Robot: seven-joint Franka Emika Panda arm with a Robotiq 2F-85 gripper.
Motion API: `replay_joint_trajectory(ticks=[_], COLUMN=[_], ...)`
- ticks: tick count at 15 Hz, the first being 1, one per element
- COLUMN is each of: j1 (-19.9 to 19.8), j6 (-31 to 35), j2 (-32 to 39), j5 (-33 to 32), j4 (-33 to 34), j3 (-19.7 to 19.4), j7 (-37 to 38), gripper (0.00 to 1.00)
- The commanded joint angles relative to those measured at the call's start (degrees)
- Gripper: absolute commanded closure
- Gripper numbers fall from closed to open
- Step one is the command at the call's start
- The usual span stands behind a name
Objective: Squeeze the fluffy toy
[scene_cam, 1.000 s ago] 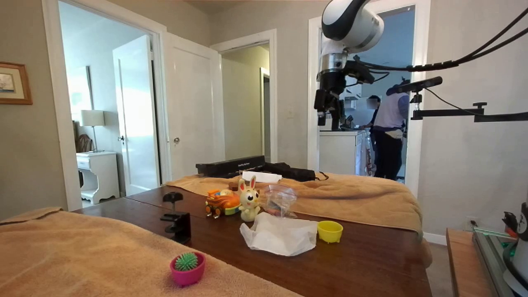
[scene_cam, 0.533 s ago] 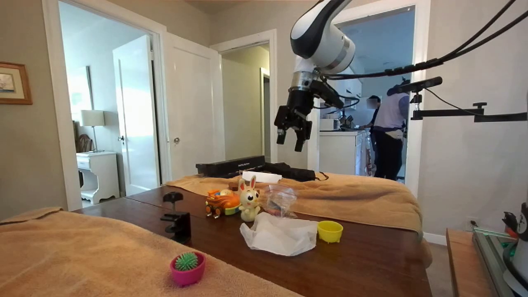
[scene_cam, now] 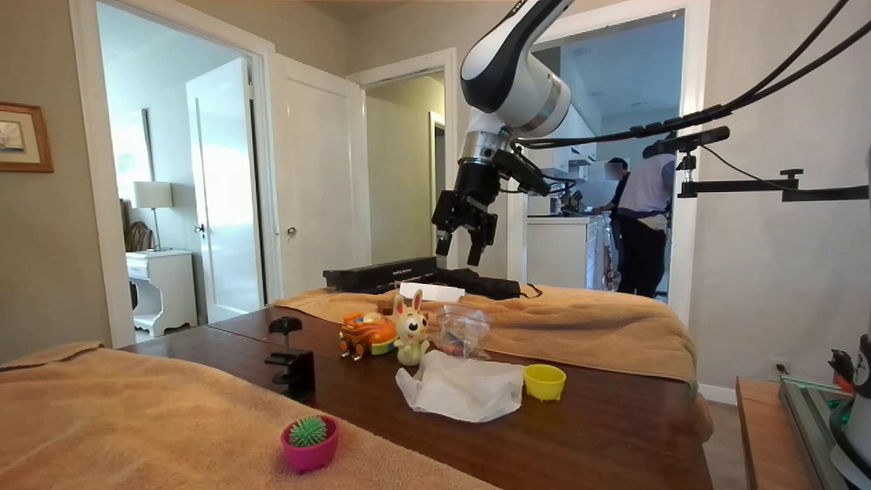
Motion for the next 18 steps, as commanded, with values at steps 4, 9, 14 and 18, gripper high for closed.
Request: replay_joint_trajectory(ticks=[4, 9, 14, 18], j1=[-0.9, 0.2, 1.5, 2.9], j6=[1.0, 3.9, 4.6, 3.6], j2=[1.5, 6.8, 12.6, 16.6], j5=[-0.3, -2.5, -8.0, -15.4], j4=[1.4, 5.7, 11.3, 15.4], j3=[0.9, 3.0, 4.5, 4.2], j7=[2.5, 6.8, 12.8, 18.6], gripper=[0.0, 0.0, 0.0, 0.0])
